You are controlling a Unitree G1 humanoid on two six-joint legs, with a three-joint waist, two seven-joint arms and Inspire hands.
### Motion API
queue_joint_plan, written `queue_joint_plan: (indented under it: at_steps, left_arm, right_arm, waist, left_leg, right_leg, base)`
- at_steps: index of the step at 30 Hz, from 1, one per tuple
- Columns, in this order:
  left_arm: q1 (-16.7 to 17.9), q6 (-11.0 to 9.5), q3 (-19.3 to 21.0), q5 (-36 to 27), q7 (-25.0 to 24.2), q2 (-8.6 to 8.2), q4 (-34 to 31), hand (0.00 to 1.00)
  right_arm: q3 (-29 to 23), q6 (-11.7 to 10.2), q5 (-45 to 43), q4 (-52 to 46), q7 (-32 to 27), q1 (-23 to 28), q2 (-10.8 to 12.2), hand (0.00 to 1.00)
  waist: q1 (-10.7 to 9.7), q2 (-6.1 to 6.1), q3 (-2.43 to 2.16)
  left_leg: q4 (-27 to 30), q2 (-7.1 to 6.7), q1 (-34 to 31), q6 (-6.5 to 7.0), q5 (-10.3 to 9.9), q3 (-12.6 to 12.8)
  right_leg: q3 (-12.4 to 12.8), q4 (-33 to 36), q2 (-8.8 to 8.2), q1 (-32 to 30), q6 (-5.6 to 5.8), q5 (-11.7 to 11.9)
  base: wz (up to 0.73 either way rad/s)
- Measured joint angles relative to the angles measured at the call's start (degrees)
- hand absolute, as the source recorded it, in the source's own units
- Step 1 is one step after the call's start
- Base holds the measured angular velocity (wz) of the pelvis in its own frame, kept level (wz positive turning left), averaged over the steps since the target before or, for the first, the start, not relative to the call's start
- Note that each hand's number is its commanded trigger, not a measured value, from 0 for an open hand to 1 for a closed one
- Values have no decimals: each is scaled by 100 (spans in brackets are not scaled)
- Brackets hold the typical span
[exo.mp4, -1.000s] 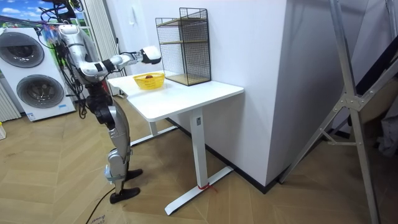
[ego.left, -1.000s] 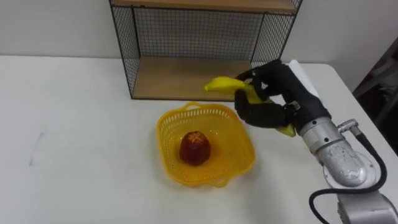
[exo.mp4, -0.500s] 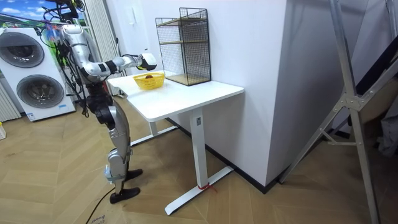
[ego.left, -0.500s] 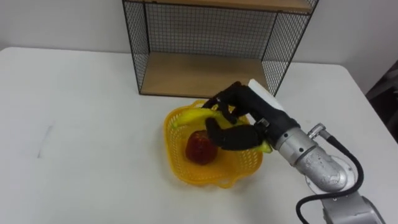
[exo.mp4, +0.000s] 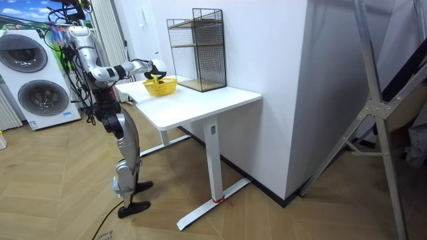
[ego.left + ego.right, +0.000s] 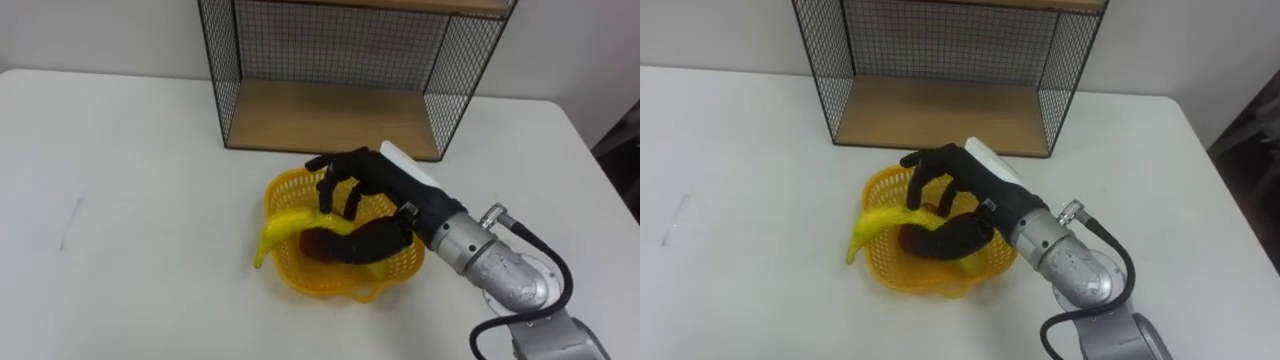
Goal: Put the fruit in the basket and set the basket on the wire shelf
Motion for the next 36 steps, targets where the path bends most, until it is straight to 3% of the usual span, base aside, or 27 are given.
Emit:
queue_joint_plan:
  at_steps: [27, 36]
  left_arm:
    - [-66, 7, -46, -49, 9, -3, 280, 0]
    - [19, -21, 294, -215, 22, -1, 278, 0]
  right_arm:
    - [-24, 1, 3, 14, -73, 169, 88, 0]
    - [-542, 3, 1283, 13, -229, 171, 46, 0]
  waist:
    - [-38, 71, 24]
    - [-43, 48, 5]
  left_leg:
    - [78, -3, -6, 19, -11, -53]
    - [62, -3, 71, 18, -6, -51]
  right_leg:
    - [-58, 89, -6, -2, 5, 9]
    - [-70, 74, -4, 41, 5, 9]
  base:
    - [0]
    - [0]
